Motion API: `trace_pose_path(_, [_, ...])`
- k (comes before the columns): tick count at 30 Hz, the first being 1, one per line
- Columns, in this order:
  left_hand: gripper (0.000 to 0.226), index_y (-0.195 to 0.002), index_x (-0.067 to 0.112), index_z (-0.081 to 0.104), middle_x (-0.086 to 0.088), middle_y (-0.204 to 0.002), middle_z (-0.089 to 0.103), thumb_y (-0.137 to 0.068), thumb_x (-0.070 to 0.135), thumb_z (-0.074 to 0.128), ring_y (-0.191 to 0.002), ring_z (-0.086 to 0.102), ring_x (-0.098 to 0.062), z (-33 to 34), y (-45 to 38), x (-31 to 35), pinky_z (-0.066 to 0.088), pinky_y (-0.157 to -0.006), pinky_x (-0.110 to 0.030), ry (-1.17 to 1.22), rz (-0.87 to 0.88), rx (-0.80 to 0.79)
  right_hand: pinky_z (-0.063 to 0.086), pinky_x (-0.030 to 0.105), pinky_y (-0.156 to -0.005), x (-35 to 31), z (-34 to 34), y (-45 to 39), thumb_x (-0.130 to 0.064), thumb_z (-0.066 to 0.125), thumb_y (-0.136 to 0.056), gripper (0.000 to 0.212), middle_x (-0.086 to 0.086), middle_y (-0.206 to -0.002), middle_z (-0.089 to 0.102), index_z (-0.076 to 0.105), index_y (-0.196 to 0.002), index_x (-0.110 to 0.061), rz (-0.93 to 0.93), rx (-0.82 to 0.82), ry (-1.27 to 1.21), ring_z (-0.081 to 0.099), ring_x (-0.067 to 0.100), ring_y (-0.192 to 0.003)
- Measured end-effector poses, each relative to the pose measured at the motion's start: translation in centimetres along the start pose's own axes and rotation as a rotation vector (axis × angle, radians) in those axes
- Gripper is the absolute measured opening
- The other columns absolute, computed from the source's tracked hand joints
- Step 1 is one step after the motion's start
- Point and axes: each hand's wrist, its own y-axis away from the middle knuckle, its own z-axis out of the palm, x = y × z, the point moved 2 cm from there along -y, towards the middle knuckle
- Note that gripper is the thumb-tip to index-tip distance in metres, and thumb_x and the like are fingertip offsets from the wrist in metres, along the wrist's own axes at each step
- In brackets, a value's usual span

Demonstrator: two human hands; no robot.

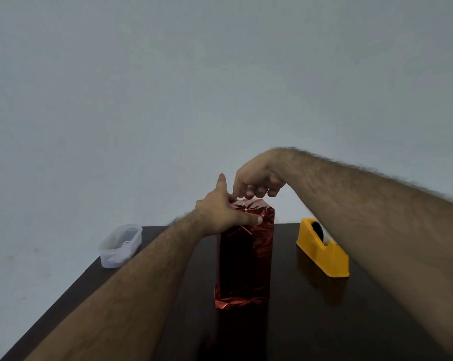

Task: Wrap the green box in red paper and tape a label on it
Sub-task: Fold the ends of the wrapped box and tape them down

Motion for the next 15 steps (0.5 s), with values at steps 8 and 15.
trace_pose_path(8, [0.158, -0.163, 0.040, 0.010, 0.010, -0.143, 0.063, -0.033, 0.093, 0.083, -0.136, 0.057, -0.020, -0.01, -0.18, -0.04, 0.044, -0.116, -0.049, -0.007, 0.048, 0.023, 0.030, 0.029, -0.059, -0.79, 0.39, -0.31, -0.028, 0.065, -0.092, 0.007, -0.008, -0.060, 0.049, 0.064, -0.096, -0.023, 0.015, -0.004, 0.007, 0.035, 0.011, -0.051])
trace_pose_path(15, [0.153, -0.159, 0.037, 0.014, 0.010, -0.133, 0.066, -0.034, 0.088, 0.087, -0.129, 0.061, -0.018, -0.16, 0.03, 0.06, 0.045, -0.114, -0.052, 0.013, 0.063, 0.027, 0.032, 0.031, -0.062, -0.46, 0.11, -0.07, -0.026, 0.063, -0.094, 0.008, -0.007, -0.064, 0.048, 0.063, -0.089, -0.020, -0.037, -0.025, -0.126, 0.036, 0.012, -0.052])
